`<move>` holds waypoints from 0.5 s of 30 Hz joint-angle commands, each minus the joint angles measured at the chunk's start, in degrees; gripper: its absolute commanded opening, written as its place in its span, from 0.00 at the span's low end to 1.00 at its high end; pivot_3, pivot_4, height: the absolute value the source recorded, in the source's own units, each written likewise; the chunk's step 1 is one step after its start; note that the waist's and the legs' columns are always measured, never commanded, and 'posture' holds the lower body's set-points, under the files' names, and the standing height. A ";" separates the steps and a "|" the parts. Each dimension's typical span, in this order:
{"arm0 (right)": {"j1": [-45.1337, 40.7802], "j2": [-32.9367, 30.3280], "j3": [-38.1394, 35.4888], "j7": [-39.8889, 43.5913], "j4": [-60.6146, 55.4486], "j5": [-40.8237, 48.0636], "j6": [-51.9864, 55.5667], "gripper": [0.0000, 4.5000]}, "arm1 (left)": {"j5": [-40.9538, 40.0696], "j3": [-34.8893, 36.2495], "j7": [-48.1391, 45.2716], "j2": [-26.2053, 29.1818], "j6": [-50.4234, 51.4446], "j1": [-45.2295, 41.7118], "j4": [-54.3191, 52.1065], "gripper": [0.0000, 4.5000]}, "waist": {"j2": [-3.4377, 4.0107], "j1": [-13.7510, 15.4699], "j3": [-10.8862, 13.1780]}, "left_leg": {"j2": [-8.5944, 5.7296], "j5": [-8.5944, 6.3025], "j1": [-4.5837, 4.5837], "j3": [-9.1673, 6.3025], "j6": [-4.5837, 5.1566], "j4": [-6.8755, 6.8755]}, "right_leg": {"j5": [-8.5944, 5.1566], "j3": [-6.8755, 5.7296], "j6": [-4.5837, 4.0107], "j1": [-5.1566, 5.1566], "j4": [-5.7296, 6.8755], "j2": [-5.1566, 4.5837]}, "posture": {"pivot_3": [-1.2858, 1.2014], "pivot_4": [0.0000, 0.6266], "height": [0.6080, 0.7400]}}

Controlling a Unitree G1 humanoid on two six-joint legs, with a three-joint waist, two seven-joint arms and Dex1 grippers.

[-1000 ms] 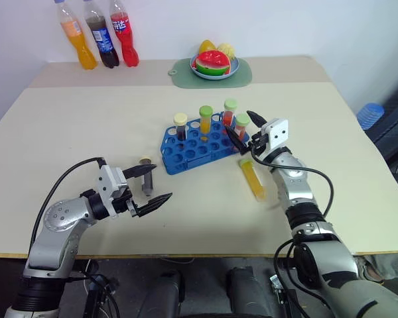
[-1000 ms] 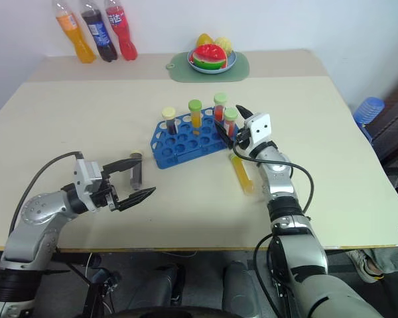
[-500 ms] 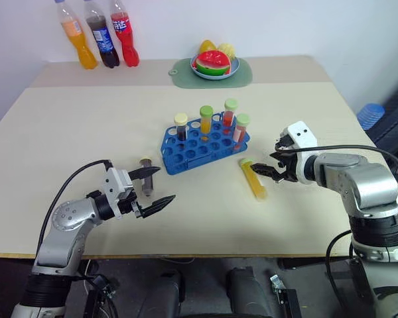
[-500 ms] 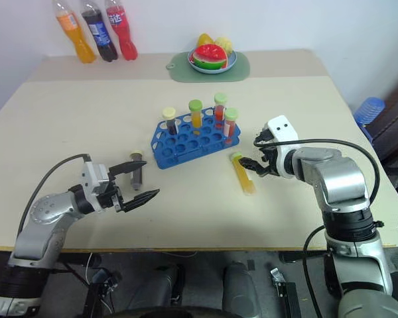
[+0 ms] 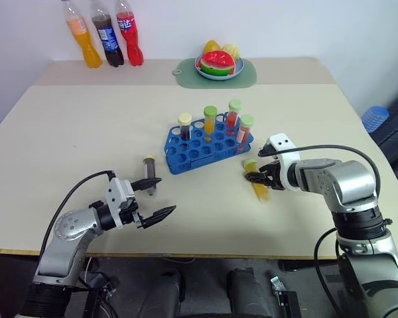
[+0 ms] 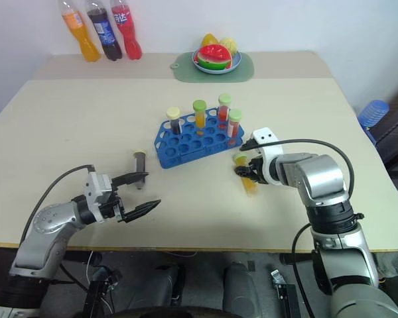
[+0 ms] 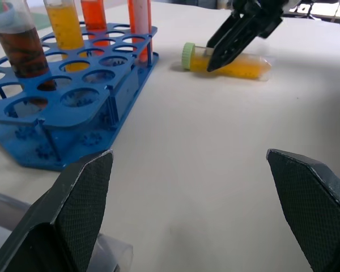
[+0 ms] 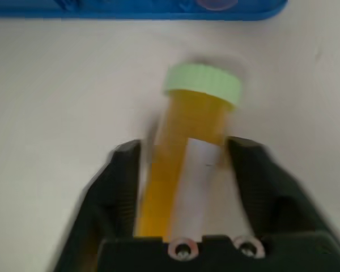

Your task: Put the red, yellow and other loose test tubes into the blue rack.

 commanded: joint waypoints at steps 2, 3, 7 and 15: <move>3.84 -4.12 7.02 1.67 -1.62 -4.62 -11.47 0.19 | -0.53 1.34 0.15 0.50 -1.20 0.40 -1.91 1.00 | -0.09 0.07 -0.05 | 0.00 0.00 0.01 -0.01 0.00 0.00 | 0.00 -0.01 0.00 0.03 -0.01 0.01 | 0.52 0.24 1.00; 4.79 -4.34 6.60 2.60 -2.00 -4.43 -14.26 0.19 | -0.54 1.40 0.21 0.49 -1.22 0.40 -1.90 1.00 | -0.17 0.10 -0.10 | 0.00 0.00 0.02 -0.01 0.00 0.01 | 0.00 -0.02 0.00 0.05 -0.01 0.01 | 0.52 0.24 1.00; 8.67 -1.32 -0.14 10.12 -4.30 1.19 -31.36 0.19 | -0.58 1.71 0.27 0.49 -1.47 0.19 -1.47 1.00 | -0.41 0.03 -0.20 | 0.00 0.00 0.04 -0.05 0.00 0.04 | 0.00 -0.06 0.00 0.13 -0.05 0.01 | 0.52 0.24 1.00; 6.79 13.16 -4.04 16.68 -0.18 6.68 -57.14 0.19 | -0.90 2.44 0.92 0.22 -1.39 -1.76 -0.15 1.00 | -0.33 0.04 -0.15 | 0.10 0.00 0.04 -0.05 0.00 -0.02 | 0.00 -0.04 0.00 0.07 -0.03 0.10 | 0.52 0.24 1.00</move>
